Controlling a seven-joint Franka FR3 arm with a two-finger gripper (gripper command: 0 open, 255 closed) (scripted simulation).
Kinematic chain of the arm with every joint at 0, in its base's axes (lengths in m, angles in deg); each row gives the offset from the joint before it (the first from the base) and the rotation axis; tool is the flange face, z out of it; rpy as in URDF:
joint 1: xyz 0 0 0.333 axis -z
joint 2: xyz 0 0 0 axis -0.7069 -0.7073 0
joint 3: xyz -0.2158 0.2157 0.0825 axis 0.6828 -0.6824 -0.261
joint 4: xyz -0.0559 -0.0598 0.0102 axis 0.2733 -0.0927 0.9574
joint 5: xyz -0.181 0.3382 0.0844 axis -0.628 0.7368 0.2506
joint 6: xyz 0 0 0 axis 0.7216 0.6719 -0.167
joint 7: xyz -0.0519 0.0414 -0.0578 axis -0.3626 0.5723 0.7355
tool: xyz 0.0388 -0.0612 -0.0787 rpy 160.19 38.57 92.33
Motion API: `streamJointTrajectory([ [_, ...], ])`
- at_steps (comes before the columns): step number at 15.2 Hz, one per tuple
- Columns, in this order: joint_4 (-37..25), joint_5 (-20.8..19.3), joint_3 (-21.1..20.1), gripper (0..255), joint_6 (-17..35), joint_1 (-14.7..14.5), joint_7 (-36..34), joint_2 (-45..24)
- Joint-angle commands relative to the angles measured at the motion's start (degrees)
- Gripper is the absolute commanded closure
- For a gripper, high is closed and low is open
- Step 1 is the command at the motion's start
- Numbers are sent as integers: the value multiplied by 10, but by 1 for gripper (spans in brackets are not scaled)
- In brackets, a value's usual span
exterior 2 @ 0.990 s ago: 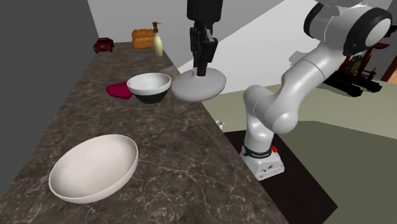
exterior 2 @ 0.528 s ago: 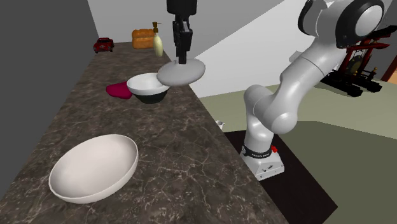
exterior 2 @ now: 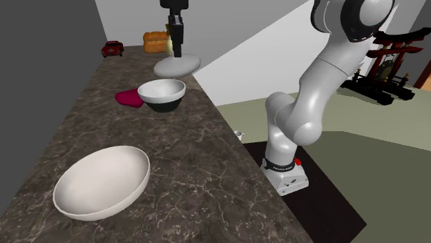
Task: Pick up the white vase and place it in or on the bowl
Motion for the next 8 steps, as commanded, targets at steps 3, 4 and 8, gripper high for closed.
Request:
streamJointTrajectory([
  [3, -58, -5, 42, 255, 7, 6, 50, -60],
  [4, -76, -4, 53, 255, 7, 8, 63, -77],
  [8, -155, 8, 97, 255, 7, 15, 118, -152],
])
